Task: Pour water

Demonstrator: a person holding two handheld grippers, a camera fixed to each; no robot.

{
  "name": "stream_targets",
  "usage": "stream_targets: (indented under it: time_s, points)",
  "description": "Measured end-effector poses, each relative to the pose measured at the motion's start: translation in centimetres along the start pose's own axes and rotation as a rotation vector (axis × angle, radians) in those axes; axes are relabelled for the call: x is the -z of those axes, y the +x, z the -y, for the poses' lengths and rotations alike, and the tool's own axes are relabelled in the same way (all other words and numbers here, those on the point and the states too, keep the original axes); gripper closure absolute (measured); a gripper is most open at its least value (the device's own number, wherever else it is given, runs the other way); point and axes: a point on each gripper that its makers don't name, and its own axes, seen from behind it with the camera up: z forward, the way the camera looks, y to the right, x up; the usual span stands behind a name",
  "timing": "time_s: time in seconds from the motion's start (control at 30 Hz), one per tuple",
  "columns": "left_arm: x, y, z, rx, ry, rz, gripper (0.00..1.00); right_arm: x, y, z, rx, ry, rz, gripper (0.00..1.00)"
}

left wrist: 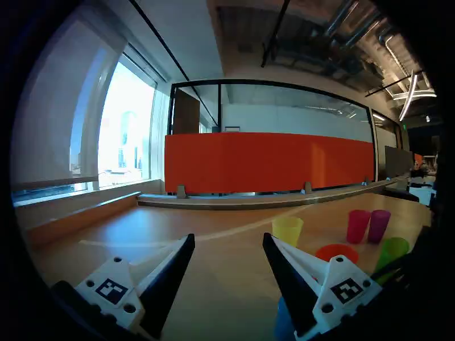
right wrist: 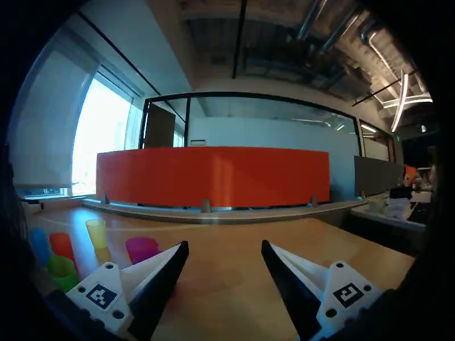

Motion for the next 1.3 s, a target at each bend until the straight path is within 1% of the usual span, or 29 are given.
stream_targets:
  time_s: [0.4, 1.3]
  points:
    - [-0.01, -0.01, 0.01, 0.0, 0.0, 0.0, 0.12, -0.26, -0.75, -0.44, -0.005, -0.007, 0.033, 0.01]
    - [-0.02, 0.02, -0.01, 0.0, 0.0, 0.0, 0.12, -0.21, -0.86, -0.47, -0.006, -0.003, 0.036, 0.01]
